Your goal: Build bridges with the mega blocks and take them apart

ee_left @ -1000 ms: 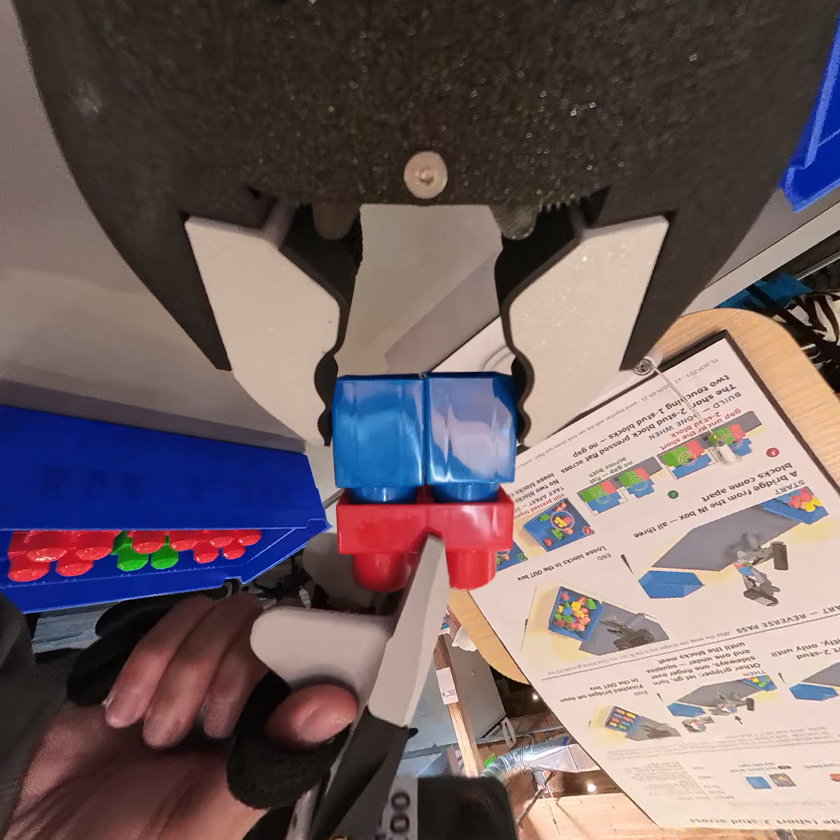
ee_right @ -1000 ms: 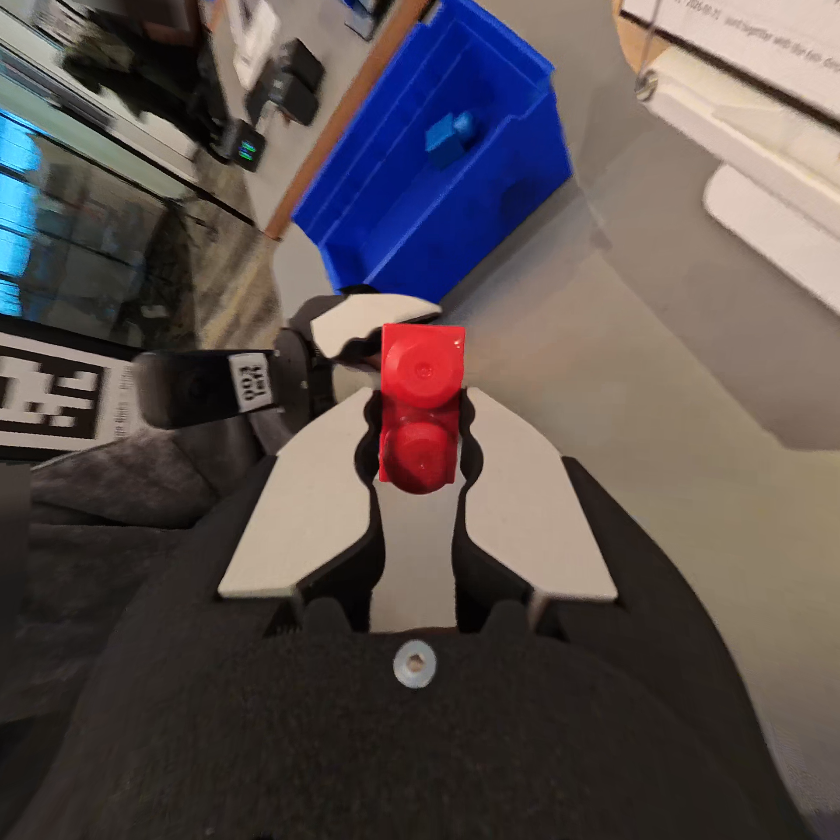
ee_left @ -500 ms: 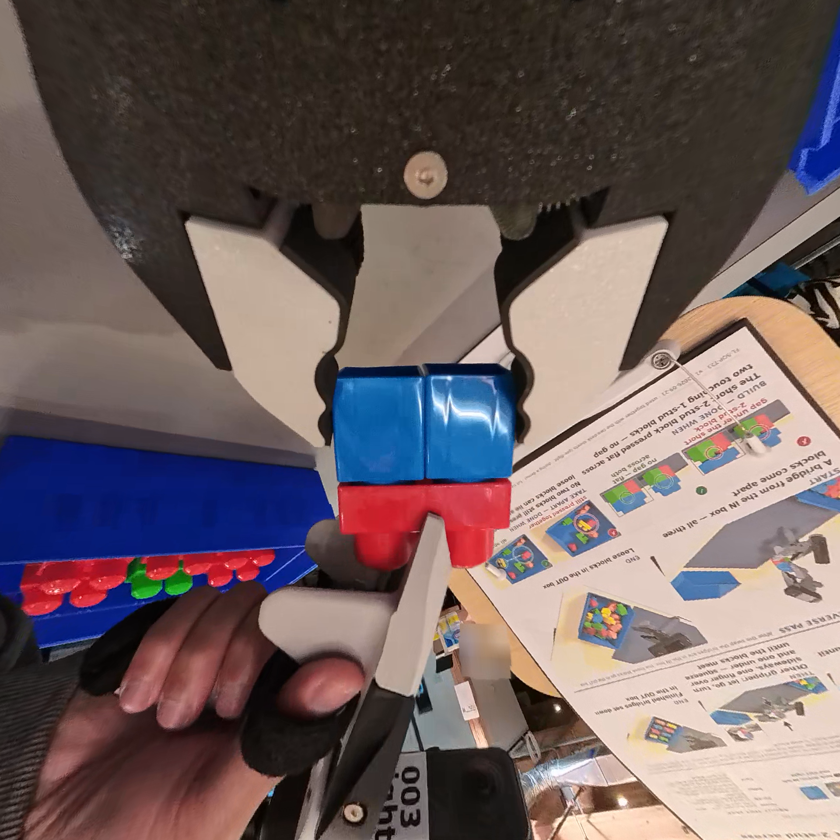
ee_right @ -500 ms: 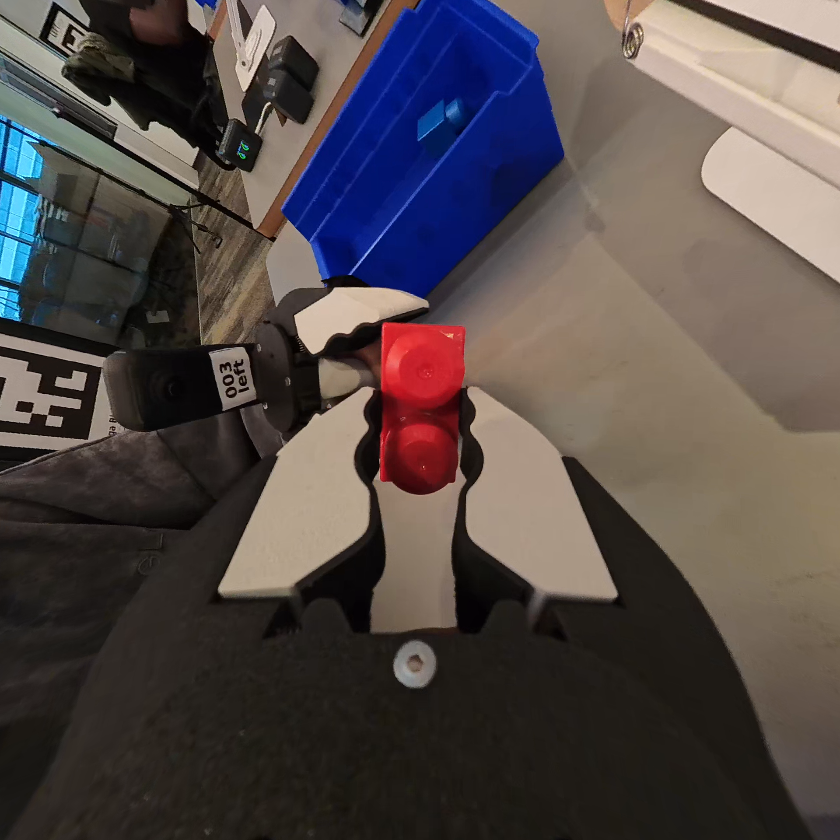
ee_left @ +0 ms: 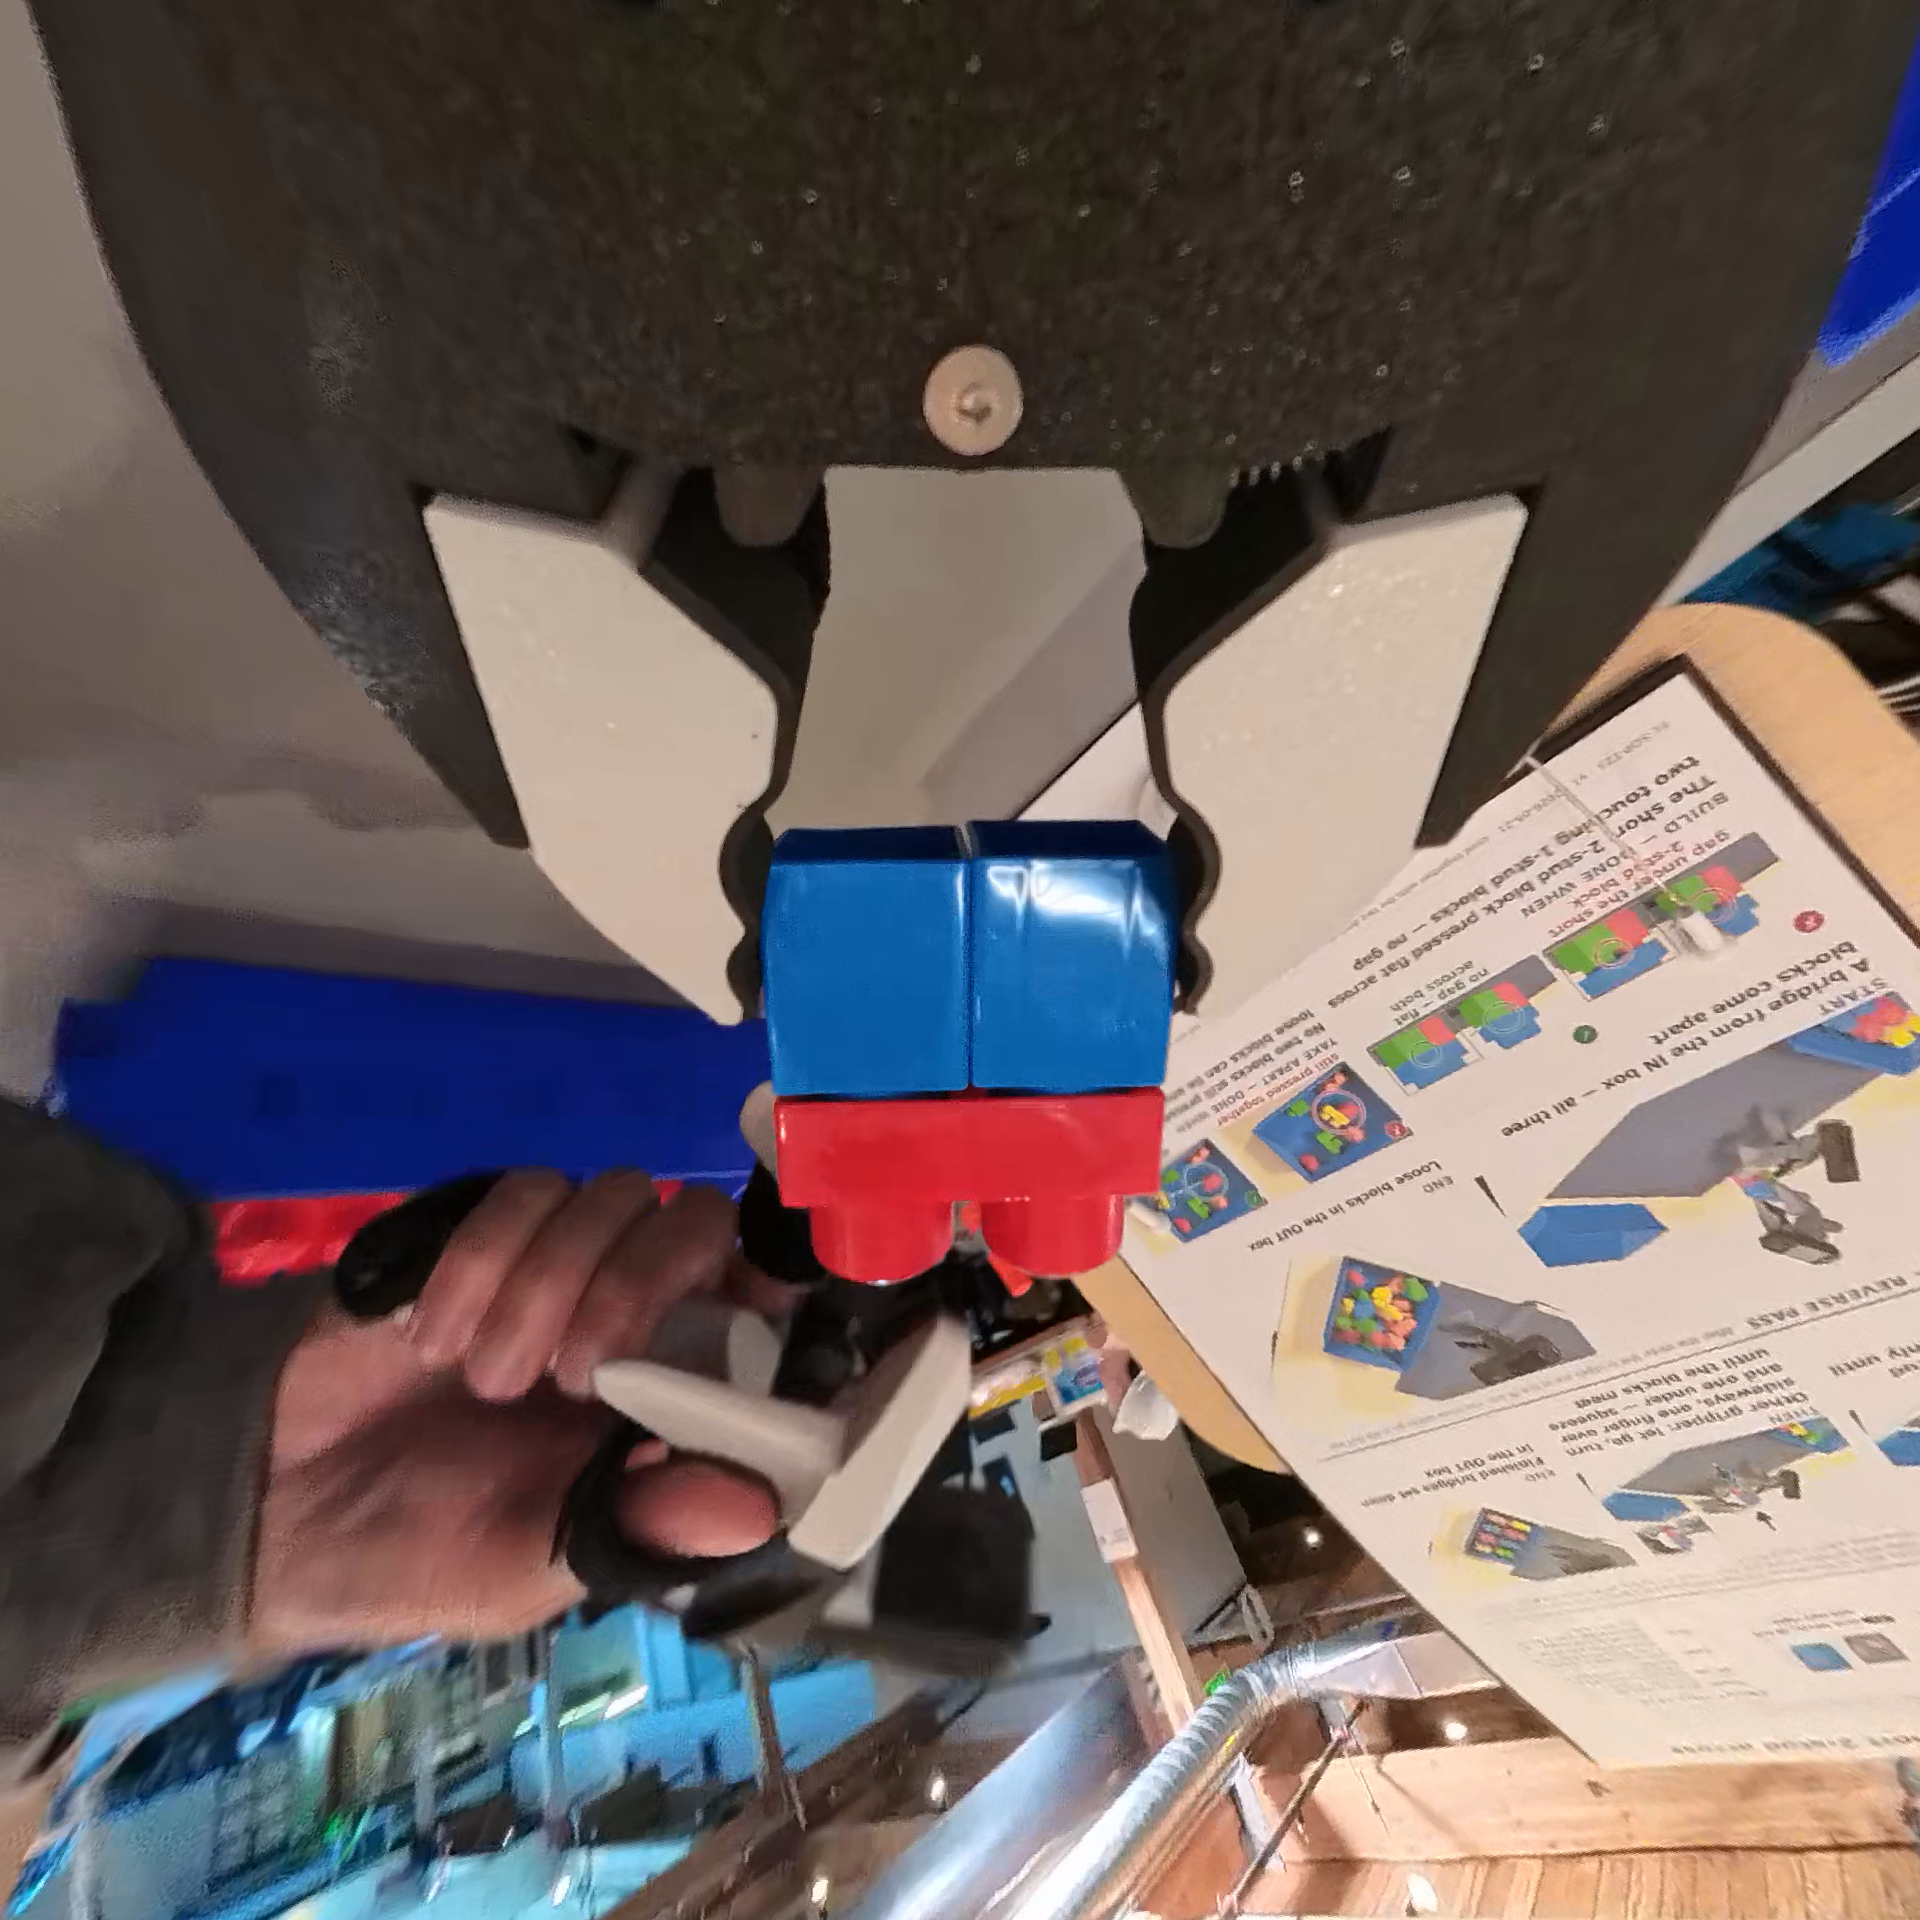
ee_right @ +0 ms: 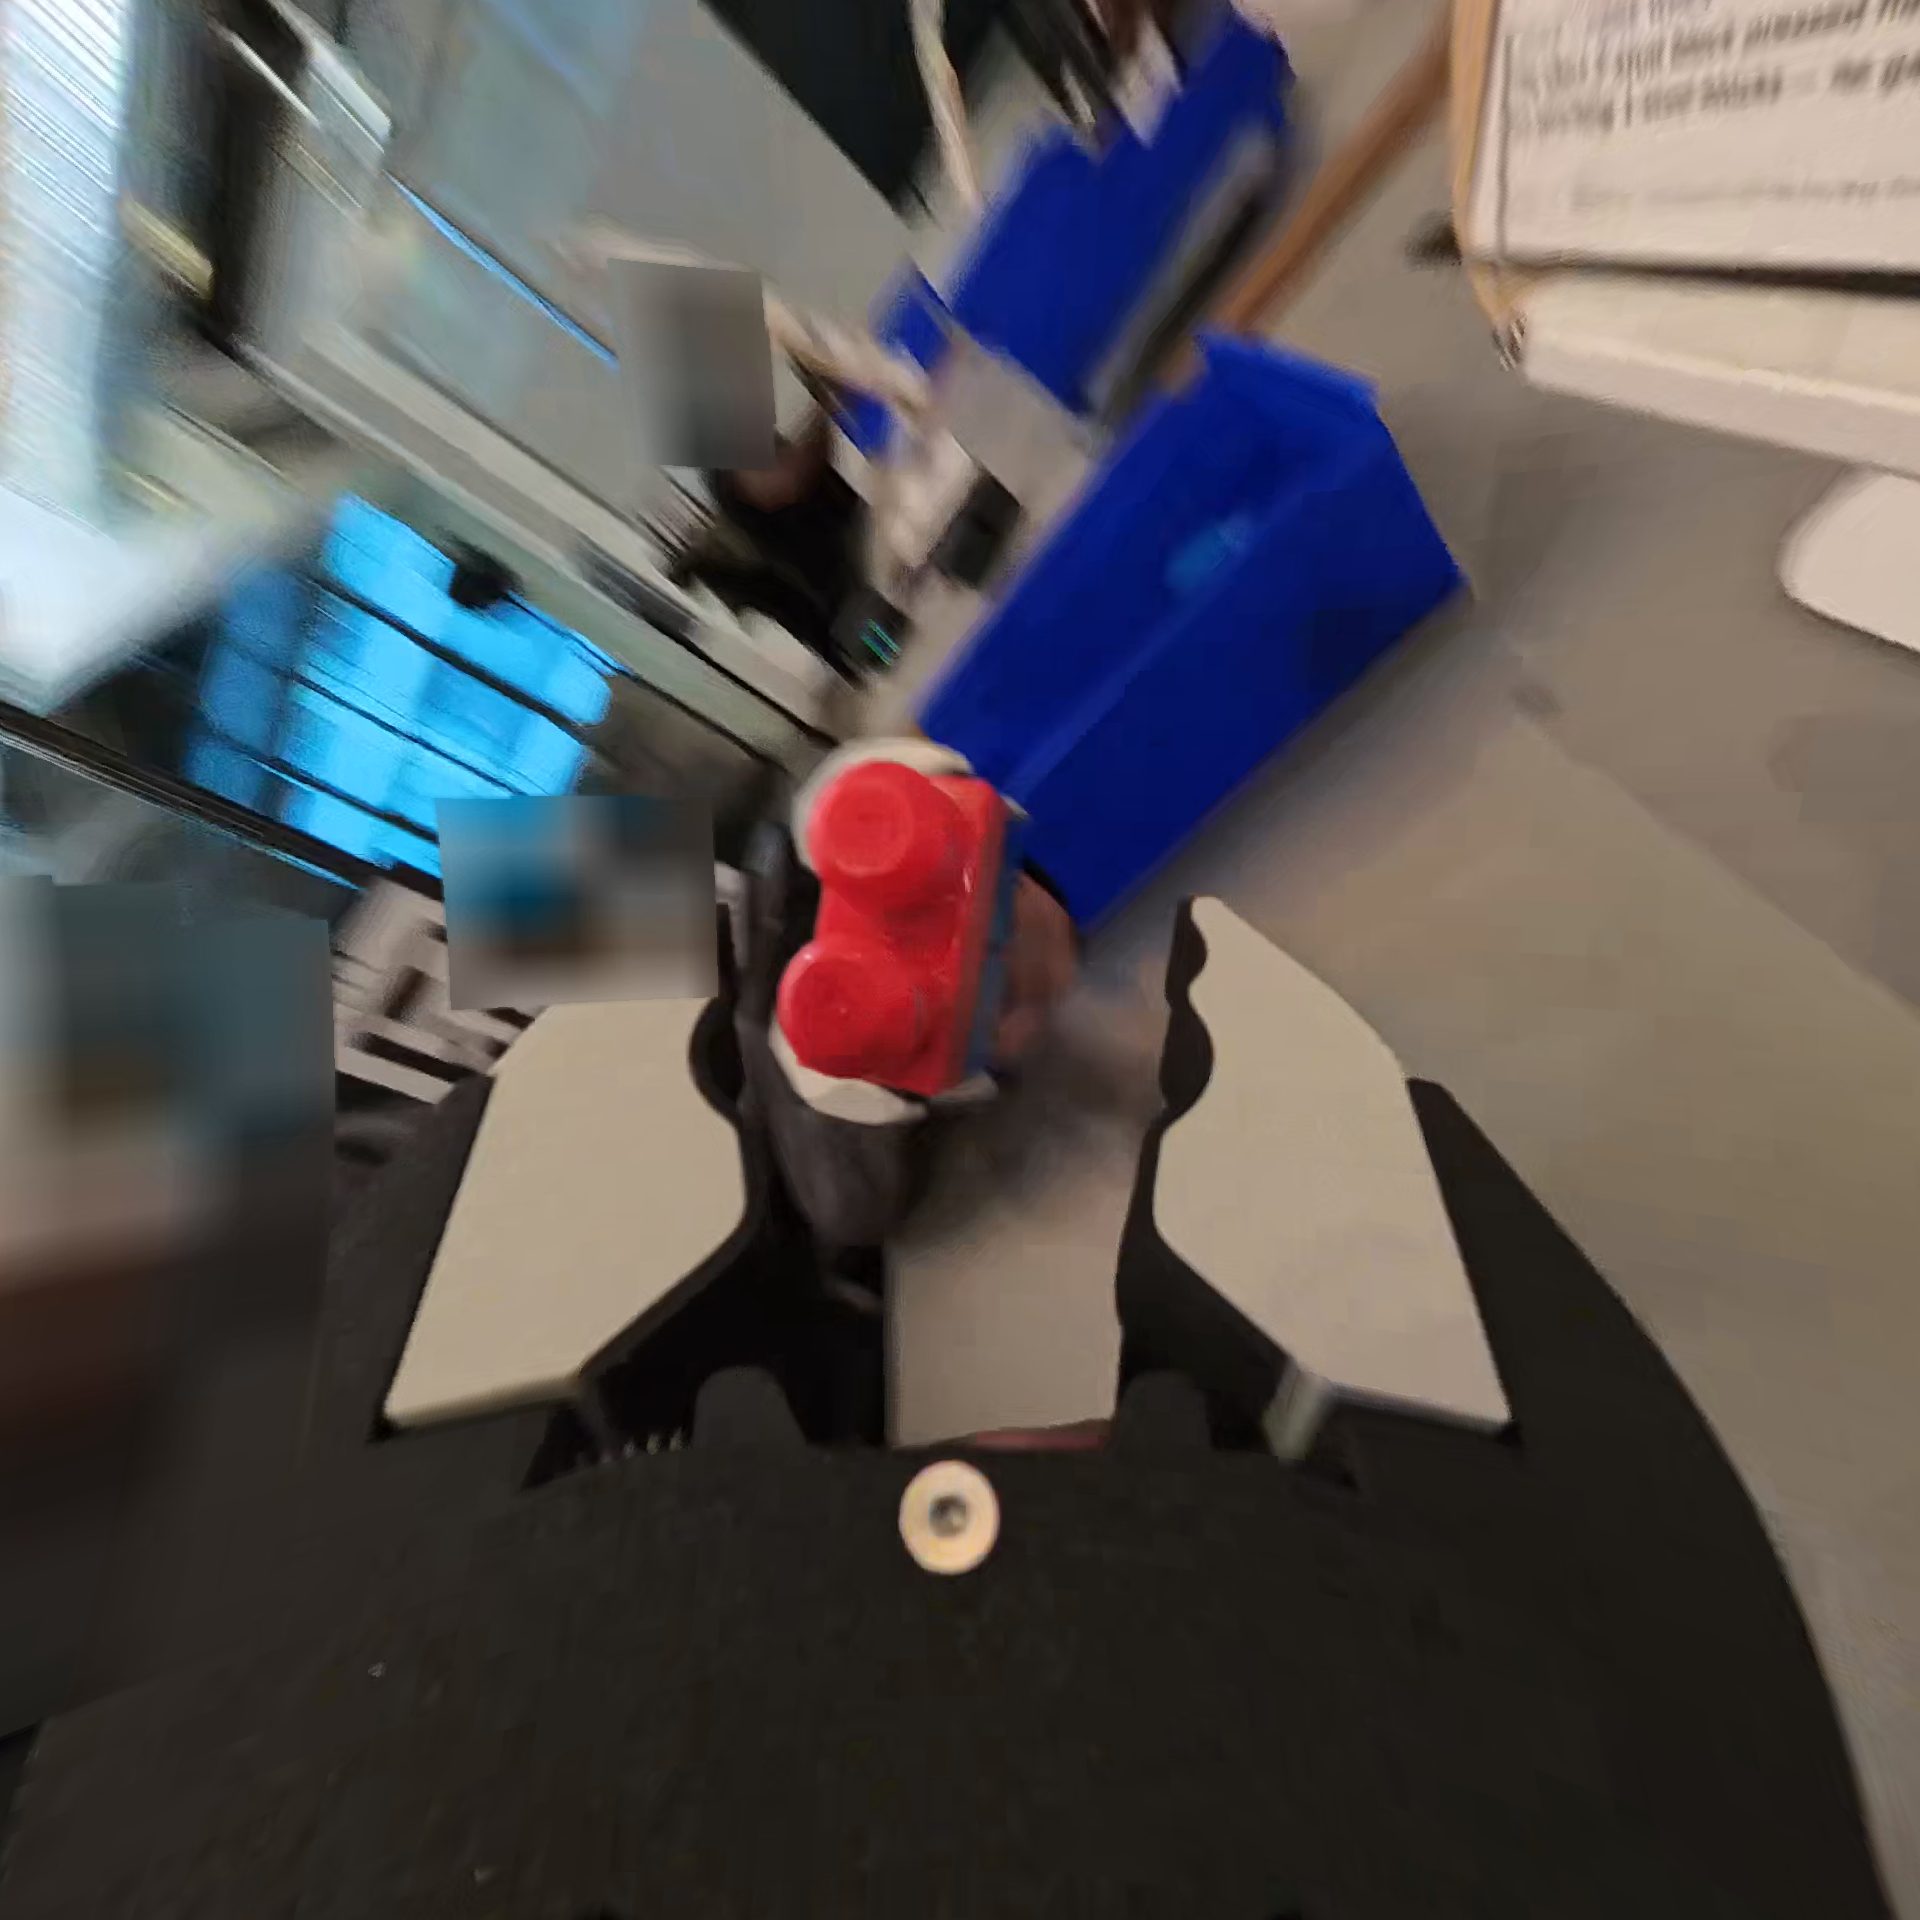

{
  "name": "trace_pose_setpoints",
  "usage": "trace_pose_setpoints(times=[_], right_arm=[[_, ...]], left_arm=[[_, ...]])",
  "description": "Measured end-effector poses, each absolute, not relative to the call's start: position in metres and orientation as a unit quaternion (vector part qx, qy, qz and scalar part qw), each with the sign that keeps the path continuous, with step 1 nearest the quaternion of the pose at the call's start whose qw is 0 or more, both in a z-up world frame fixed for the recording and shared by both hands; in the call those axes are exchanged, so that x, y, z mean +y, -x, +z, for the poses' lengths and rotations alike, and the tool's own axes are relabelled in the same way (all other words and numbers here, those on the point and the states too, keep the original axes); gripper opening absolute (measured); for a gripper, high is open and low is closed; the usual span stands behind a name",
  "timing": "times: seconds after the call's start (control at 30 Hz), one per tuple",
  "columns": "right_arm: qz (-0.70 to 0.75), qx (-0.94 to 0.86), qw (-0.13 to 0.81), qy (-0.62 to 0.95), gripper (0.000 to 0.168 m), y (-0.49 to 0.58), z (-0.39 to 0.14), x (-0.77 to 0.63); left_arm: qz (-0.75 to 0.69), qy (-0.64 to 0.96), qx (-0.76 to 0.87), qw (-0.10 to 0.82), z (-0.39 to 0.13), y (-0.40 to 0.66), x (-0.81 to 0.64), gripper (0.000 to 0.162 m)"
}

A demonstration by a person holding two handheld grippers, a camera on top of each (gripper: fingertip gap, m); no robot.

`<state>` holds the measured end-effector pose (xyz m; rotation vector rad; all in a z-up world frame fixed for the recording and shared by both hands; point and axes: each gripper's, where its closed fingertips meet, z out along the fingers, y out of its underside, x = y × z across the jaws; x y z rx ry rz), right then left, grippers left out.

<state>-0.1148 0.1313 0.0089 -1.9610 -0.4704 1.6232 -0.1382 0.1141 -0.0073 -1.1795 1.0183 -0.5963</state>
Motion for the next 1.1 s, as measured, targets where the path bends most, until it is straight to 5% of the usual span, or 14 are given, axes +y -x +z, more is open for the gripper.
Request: trace_pose_setpoints(times=[0.13, 0.3, 0.63, 1.1], right_arm=[[0.808, -0.052, 0.211, 0.548, 0.094, 0.115, 0.02, 0.127], [0.885, -0.08, 0.107, 0.445, 0.099, 0.153, 0.01, 0.094], [0.894, -0.139, 0.033, 0.424, 0.101, 0.162, 0.011, 0.076], [0.877, -0.151, 0.068, 0.45, 0.096, 0.158, -0.001, 0.076]], left_arm=[[-0.346, 0.514, 0.431, 0.656, 0.008, 0.147, 0.109, 0.074], [-0.359, 0.484, 0.464, 0.649, 0.01, 0.147, 0.099, 0.074], [-0.331, 0.471, 0.51, 0.639, -0.009, 0.139, 0.096, 0.074], [-0.319, 0.473, 0.518, 0.637, -0.021, 0.134, 0.1, 0.074]])
